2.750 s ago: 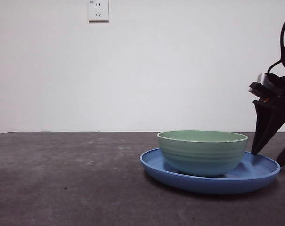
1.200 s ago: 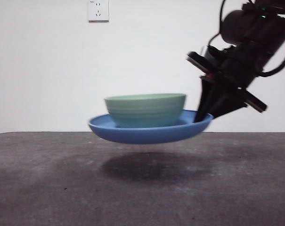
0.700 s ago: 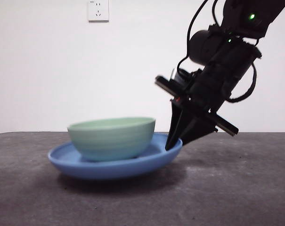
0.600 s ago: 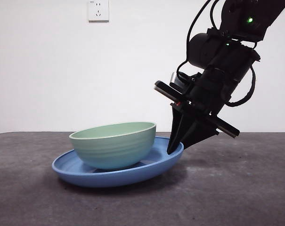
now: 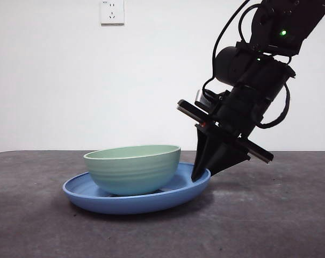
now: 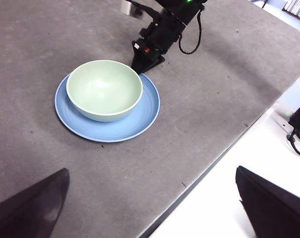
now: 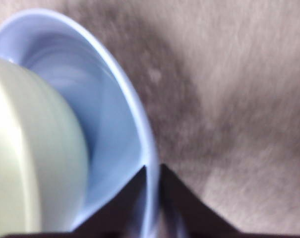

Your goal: Place the green bowl on the blue plate

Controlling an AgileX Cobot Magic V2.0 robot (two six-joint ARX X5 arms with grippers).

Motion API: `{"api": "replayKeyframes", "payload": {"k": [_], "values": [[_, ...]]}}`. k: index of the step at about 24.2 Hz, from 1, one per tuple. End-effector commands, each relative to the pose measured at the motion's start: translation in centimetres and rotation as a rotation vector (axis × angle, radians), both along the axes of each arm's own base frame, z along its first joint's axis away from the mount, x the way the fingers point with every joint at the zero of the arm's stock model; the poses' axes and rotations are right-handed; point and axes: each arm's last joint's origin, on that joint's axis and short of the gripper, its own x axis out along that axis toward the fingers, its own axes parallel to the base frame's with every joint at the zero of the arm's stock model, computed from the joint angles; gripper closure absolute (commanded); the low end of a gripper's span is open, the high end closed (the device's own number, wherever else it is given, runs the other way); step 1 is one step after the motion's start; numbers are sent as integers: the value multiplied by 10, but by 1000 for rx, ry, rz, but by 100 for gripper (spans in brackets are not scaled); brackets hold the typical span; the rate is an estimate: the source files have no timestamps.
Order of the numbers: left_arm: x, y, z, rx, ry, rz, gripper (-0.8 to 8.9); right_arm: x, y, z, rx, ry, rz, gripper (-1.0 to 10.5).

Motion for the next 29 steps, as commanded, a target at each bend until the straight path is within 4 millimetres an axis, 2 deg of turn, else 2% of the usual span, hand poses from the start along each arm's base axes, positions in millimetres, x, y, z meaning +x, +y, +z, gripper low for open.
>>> {"api": "replayKeyframes", "payload": {"k": [1, 3, 6, 8, 12, 14, 18, 21, 25, 29], "values": [[0, 0, 3, -12, -11, -2, 251, 6, -1, 26, 13, -83, -3, 689], [0, 0, 3, -12, -12, -2, 251, 5, -7, 45, -3, -100, 7, 584], [0, 0, 3, -12, -12, -2, 251, -8, -17, 82, -79, -165, 40, 559], [0, 0, 3, -12, -12, -2, 251, -26, -26, 109, -115, -227, 50, 534], [0, 0, 4, -16, -16, -2, 251, -78, -46, 162, -106, -340, 104, 378], [0, 0, 4, -17, -17, -2, 251, -98, -53, 176, -99, -385, 124, 367], [0, 0, 4, -17, -17, -2, 251, -141, -66, 197, -74, -453, 151, 367], [0, 0, 4, -18, -18, -2, 251, -172, -73, 205, -45, -508, 179, 366], [0, 0, 4, -18, -17, -2, 251, -208, -85, 208, -1, -590, 210, 365], [0, 0, 4, -17, -17, -2, 251, -232, -95, 201, 27, -630, 231, 366]]}}
